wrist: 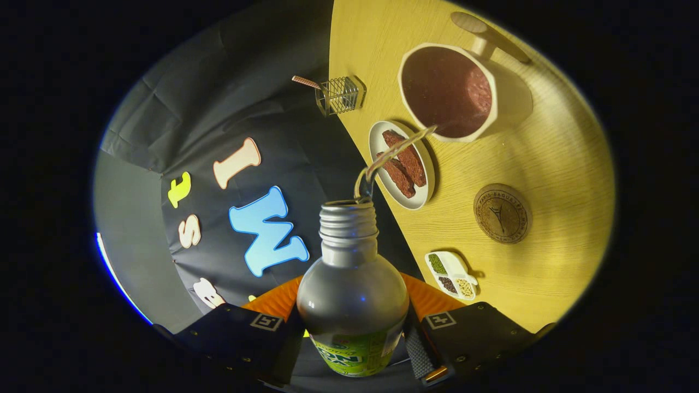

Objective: Take the bottle from table, then pour the juice into the cup, finally place the bottle on the coaster

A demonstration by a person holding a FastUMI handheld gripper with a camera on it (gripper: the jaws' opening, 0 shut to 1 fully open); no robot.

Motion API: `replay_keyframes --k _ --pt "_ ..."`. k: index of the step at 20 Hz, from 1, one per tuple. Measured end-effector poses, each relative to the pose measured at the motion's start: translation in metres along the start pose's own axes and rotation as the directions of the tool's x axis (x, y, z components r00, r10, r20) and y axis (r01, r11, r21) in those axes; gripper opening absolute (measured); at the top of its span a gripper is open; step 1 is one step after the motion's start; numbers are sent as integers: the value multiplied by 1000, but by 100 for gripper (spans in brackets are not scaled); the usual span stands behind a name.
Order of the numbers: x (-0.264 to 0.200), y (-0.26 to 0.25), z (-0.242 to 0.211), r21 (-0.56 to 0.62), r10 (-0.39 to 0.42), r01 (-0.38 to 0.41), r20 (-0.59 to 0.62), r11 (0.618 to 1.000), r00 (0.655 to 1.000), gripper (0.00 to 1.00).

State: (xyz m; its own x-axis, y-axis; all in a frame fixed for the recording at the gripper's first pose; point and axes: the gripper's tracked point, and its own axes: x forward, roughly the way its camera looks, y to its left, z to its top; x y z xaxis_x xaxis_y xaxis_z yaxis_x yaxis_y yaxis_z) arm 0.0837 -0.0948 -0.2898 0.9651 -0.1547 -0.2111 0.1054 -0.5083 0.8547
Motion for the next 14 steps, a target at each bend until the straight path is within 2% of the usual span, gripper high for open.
replay_keyframes --k 14 --pt "-1 -1 23 61 10 -14 55 998 998 79"
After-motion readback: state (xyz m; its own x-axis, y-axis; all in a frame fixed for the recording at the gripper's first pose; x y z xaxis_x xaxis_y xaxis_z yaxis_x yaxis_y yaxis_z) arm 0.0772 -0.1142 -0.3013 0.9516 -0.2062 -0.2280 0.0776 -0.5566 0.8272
